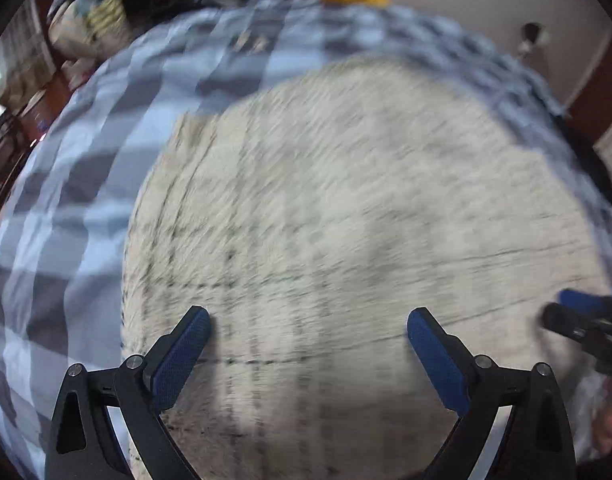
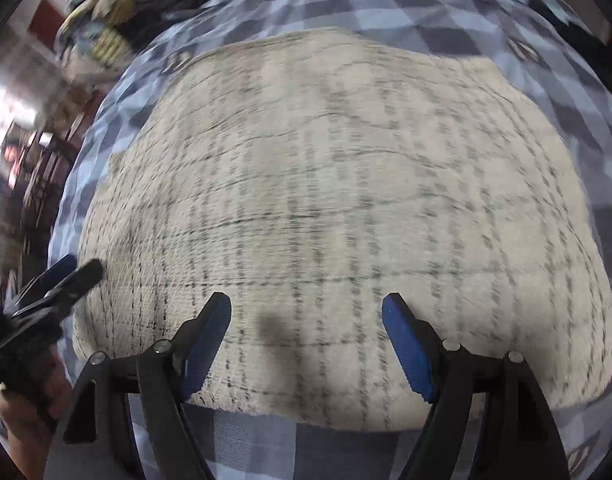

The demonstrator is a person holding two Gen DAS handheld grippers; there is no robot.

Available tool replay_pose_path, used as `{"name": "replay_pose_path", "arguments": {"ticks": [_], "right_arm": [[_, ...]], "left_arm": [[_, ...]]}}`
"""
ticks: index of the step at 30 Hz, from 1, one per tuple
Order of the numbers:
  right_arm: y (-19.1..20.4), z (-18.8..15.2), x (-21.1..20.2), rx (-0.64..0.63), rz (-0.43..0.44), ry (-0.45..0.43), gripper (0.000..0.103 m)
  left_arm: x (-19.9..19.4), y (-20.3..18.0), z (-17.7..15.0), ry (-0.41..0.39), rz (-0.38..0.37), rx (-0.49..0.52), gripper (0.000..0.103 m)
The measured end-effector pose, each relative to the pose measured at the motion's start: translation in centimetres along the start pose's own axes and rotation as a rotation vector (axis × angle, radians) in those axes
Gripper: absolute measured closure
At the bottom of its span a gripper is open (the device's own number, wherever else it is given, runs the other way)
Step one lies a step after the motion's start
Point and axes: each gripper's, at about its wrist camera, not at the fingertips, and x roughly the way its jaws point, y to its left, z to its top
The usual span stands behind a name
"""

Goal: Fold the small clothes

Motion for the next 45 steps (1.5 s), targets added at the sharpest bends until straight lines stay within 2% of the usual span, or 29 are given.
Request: {"name": "replay_pose_path", "arguments": {"ticks": [3,5,7,9,11,13,15,17,18,20,23,26,27,29,32,35,36,38,40,45], "right_arm": [[0.8,0.1,2.1,-0.091,-0.063,0.030,0.028],[0.0,0.1,3.0,-0.112,-0.091,0.039,0.028],[-1.9,0.1,2.9,-0.069,-0.034,0.036,0.028],[-4.4,-0.1,1.9,-0.011,-0.027,0.039,0.029],[-7.5,-0.9,0.5,0.067,-0.065,0.045,0.030],[-11.6,-2.2,-1.3,0.177,-0.186,0.041,0.030],[-14.6,-3.3,-2.8,0.267,-0.302,0.039,0.029],[-18.0,-4.8,-4.2,0.333,-0.517,0.056,0.028],[-19.4,-5.6,-5.1,0.360,-0.554,0.054,0.028],[-21.3,-7.4,-7.2,0.439,-0.501,0.020,0.028],[-21.5,-9.7,-9.2,0.459,-0.375,-0.047,0.028],[-20.9,-9.0,-6.7,0.447,-0.277,0.024,0.028],[-20.9,-8.6,-6.1,0.459,-0.245,0.033,0.028],[-22.5,-8.2,-4.9,0.511,-0.128,0.030,0.028],[-24.3,-7.4,-2.5,0.583,0.067,0.046,0.028],[-24.6,-6.5,-1.0,0.594,0.142,0.044,0.029],[-24.4,-6.2,-1.0,0.585,0.145,0.034,0.035],[-24.1,-5.6,-0.9,0.581,0.204,0.016,0.086],[-23.6,-6.1,-1.4,0.597,0.243,-0.012,0.094],[-24.0,-7.1,-2.9,0.639,0.217,-0.067,0.096]], "left_arm": [[1.3,2.6,-0.6,-0.004,0.069,-0.011,0.000],[1.7,4.6,-1.1,0.000,0.037,-0.046,0.000],[2.0,6.8,-2.1,0.026,-0.030,-0.114,0.000],[1.7,8.3,-2.9,0.029,-0.078,-0.156,0.000],[0.8,8.9,-3.4,0.026,-0.063,-0.176,0.000],[-0.7,9.3,-3.7,0.017,-0.008,-0.170,0.000],[-2.5,9.6,-4.0,0.005,0.088,-0.147,0.000],[-4.7,10.1,-4.7,0.007,0.213,-0.129,0.000],[-5.7,10.3,-5.0,0.001,0.240,-0.126,0.000],[-8.5,10.5,-6.0,-0.039,0.241,-0.131,0.000],[-12.2,10.4,-7.2,-0.070,0.158,-0.175,0.000],[-14.0,9.8,-8.8,-0.056,0.037,-0.223,0.000],[-13.8,9.3,-8.9,-0.049,0.012,-0.226,0.000],[-13.2,8.5,-9.9,-0.026,-0.021,-0.226,0.000],[-11.1,8.0,-10.2,0.040,-0.011,-0.216,0.000],[-9.8,7.9,-9.9,0.078,-0.035,-0.232,0.000],[-9.6,7.9,-9.8,0.081,-0.051,-0.241,0.000],[-9.3,8.0,-9.5,0.090,-0.085,-0.265,0.000],[-9.0,8.1,-9.4,0.092,-0.093,-0.277,0.000],[-9.3,7.5,-9.7,0.076,-0.054,-0.233,0.000]]}}
